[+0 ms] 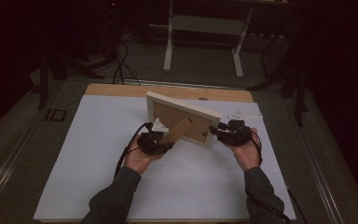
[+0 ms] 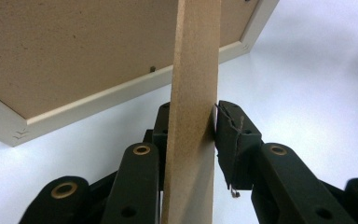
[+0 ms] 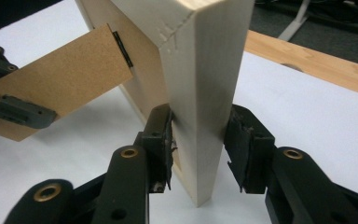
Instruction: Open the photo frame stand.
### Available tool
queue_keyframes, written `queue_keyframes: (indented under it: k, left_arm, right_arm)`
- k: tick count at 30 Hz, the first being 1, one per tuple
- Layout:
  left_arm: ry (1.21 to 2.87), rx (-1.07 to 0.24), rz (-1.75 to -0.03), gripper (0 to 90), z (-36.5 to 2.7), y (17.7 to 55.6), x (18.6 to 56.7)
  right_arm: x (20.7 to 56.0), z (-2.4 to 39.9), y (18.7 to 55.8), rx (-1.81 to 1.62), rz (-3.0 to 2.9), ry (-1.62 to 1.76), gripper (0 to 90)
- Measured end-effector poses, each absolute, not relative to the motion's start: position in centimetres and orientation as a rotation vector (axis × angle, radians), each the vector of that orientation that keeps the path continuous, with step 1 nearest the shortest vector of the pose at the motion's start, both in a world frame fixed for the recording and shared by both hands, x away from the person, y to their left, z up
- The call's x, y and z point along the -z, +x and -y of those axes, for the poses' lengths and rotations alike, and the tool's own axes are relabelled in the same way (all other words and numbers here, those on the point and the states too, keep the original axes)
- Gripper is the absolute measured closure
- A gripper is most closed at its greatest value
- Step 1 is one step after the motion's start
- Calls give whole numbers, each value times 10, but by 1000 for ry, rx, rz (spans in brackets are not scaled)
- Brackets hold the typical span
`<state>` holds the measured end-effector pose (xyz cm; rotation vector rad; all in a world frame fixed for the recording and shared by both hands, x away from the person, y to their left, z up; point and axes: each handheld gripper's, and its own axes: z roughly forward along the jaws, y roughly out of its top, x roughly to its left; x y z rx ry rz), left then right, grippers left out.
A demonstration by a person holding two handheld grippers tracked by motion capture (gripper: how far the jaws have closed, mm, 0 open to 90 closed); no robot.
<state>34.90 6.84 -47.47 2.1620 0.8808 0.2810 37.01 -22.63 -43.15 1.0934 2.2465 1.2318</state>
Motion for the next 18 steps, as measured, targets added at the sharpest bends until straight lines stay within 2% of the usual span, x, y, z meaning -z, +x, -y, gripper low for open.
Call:
queue_keyframes:
  k: [18]
  left_arm:
    - [2180, -273, -868, 723, -73, 342, 484]
  right_arm:
    - [447, 222, 371, -1264, -2325, 1079, 585]
